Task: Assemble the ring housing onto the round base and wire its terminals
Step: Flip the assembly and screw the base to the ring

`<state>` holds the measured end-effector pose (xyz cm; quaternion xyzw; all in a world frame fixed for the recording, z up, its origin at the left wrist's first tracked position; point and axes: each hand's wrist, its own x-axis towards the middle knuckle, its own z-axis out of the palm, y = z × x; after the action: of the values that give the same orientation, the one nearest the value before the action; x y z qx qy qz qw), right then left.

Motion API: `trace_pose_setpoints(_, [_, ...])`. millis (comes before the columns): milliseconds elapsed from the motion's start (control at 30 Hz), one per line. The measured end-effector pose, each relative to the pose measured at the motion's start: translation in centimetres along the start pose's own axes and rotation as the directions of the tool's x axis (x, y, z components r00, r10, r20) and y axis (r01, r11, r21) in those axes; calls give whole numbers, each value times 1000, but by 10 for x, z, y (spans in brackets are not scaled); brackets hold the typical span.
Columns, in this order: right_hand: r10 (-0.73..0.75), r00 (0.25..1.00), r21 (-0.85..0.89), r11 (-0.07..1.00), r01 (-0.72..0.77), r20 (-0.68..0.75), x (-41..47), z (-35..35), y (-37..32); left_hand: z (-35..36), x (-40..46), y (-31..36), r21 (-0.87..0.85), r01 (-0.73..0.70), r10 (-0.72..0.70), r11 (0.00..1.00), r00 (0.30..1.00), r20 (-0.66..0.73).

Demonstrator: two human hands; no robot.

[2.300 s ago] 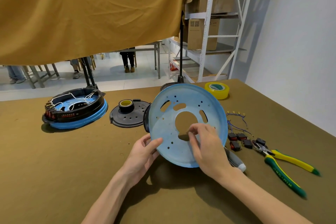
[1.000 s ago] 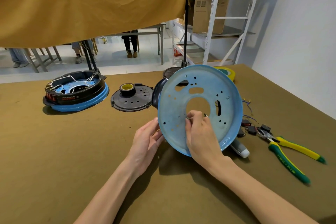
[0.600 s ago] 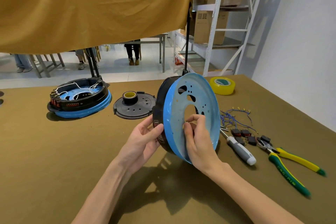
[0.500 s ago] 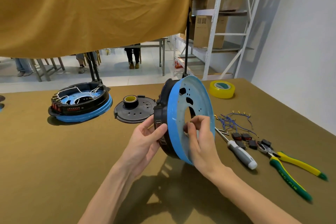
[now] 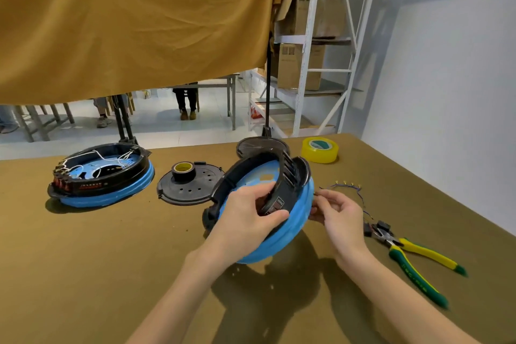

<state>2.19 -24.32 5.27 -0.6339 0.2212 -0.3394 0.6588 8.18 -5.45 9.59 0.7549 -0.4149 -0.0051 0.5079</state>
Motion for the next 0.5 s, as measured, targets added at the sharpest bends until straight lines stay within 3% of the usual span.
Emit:
trace_pose_setpoints(167, [-177, 968, -24, 984, 176, -177, 4, -34, 8, 28, -7, -10, 281, -20, 14, 959, 1000, 24])
trace_pose_setpoints(233, [-271, 945, -35, 962, 269, -186, 2, -41, 5, 40, -10, -19, 383, -19, 12, 923, 1000, 22])
trace_pose_setpoints(367, [-356, 934, -142, 926, 349, -22, -17, -43, 10, 55, -24, -38, 535, -66, 17, 842, 995, 97])
trace_pose_setpoints(500, [-373, 910, -279, 868, 411, 180, -36, -35, 22, 51, -41, -58, 580, -128, 152, 804, 988, 6])
